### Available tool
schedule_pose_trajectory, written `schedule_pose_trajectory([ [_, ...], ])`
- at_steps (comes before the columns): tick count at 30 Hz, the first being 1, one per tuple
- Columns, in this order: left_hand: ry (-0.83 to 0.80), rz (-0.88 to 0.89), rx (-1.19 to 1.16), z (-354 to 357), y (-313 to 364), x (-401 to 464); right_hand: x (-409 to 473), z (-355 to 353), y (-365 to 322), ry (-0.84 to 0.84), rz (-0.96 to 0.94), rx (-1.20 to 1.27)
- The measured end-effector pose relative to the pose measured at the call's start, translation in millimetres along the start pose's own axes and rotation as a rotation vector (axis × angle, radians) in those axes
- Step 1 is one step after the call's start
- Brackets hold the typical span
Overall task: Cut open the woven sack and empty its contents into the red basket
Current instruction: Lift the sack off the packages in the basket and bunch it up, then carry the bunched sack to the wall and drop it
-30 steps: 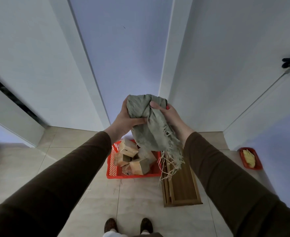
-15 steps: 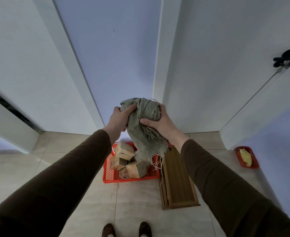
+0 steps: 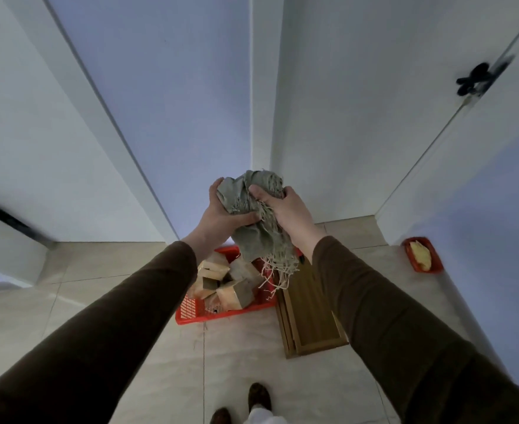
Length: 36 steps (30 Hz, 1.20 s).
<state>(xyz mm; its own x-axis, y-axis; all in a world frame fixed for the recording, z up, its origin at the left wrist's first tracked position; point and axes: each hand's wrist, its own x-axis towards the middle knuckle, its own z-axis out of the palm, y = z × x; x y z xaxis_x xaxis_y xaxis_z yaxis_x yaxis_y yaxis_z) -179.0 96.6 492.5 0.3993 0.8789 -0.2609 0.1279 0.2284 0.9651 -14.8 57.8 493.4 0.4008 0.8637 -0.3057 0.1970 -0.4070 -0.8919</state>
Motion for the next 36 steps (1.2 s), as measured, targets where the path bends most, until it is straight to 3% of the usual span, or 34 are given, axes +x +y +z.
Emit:
schedule_pose_trajectory([
  [8, 0.136, -0.068, 0.01, -13.5, -14.2, -3.1, -34.7, 7.1, 27.4, -0.086, 0.051, 0.252],
  [18, -0.071, -0.068, 0.002, 50.9, -23.1, -37.7, -98.3, -34.4, 63.8, 0.165, 0.062, 0.393],
  [26, -0.265, -0.094, 0.057, 171.7, -35.5, -60.8, -153.0, -124.8, 125.9, 0.4, 0.114, 0.443],
  [36, -0.457, -0.076, 0.145, 405.1, -80.1, -101.4, -233.5, -299.3, 247.4, 0.613, 0.177, 0.478],
])
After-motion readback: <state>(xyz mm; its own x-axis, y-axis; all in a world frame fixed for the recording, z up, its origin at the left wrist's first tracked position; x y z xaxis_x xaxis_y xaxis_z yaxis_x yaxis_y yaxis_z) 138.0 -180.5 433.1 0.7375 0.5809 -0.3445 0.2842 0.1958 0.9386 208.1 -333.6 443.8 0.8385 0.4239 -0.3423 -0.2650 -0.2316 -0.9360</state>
